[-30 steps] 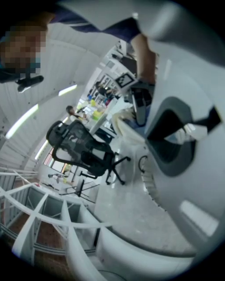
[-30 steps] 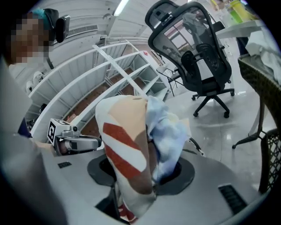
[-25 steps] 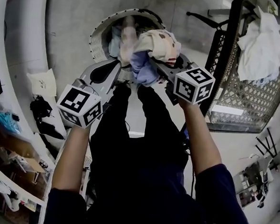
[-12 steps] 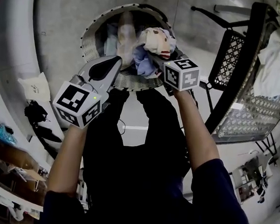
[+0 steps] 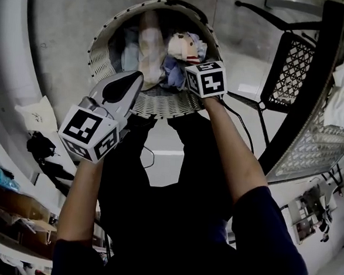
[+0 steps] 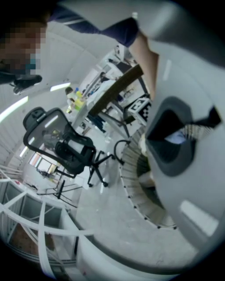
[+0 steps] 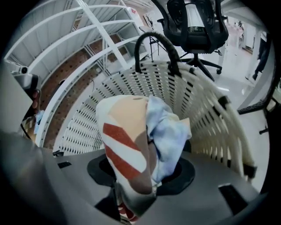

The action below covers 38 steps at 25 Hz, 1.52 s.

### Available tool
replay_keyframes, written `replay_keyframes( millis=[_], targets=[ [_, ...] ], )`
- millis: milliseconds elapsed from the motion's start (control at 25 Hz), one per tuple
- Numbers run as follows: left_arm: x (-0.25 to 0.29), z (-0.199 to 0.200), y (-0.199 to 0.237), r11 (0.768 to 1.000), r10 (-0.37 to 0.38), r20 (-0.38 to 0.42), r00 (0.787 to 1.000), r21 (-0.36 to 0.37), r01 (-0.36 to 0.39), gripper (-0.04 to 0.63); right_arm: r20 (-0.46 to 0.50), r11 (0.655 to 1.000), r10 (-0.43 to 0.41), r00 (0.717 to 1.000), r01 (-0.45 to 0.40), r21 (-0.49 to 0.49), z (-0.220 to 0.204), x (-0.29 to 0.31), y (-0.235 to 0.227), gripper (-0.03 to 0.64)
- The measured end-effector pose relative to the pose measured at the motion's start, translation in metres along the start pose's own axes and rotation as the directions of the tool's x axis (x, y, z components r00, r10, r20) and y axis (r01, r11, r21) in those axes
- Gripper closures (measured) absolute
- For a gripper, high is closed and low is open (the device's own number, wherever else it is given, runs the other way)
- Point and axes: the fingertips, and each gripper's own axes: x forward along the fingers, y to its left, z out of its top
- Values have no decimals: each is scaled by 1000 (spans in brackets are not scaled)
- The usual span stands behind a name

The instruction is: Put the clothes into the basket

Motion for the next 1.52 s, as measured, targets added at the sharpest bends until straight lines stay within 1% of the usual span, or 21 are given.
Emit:
replay_keyframes(
  millis=[160,280,480,600,760,840,960,1120,1200,1280,1360,1520],
  targets=[
    [3,-6,7,1000,1,1,1000,7,-1,591,-46,999,-49,998,50,13,-19,16,-11,408],
    [6,-13,13,1000,0,-4,1000,-1,0,591,-70,997,-71,995,73,21,-29,30,-21,407],
    [12,-27,19,1000,-5,-9,1000,-17,5,591,-123,990,-94,988,106,98,-40,51,-37,371],
    [14,-32,19,1000,-7,-14,1000,-23,6,591,-118,987,-108,987,121,110,-39,50,-39,340],
    [9,-26,15,1000,-8,-3,1000,-22,8,591,-91,987,-128,988,135,82,-33,36,-33,300],
    [3,-20,9,1000,-9,1,1000,-20,9,591,-102,984,-143,985,152,91,-36,21,-30,293],
    [-12,-5,-4,1000,-8,8,1000,-15,9,591,-86,983,-148,985,156,93,-31,-10,-18,293],
    [-40,19,-30,1000,-5,16,1000,-3,5,591,-37,983,-113,993,118,142,-21,-64,6,293],
    [-59,32,-48,1000,-1,24,1000,-1,1,591,2,984,-96,995,95,151,-12,-99,20,293],
    [-75,46,-64,1000,3,40,999,11,-3,592,60,987,-75,995,65,145,5,-133,32,295],
    [-88,61,-80,999,4,58,998,35,-6,591,118,991,-44,992,28,129,25,-164,44,295],
    [-115,89,-115,998,7,98,995,67,-14,591,193,996,11,981,-27,79,53,-226,69,295]
  ],
)
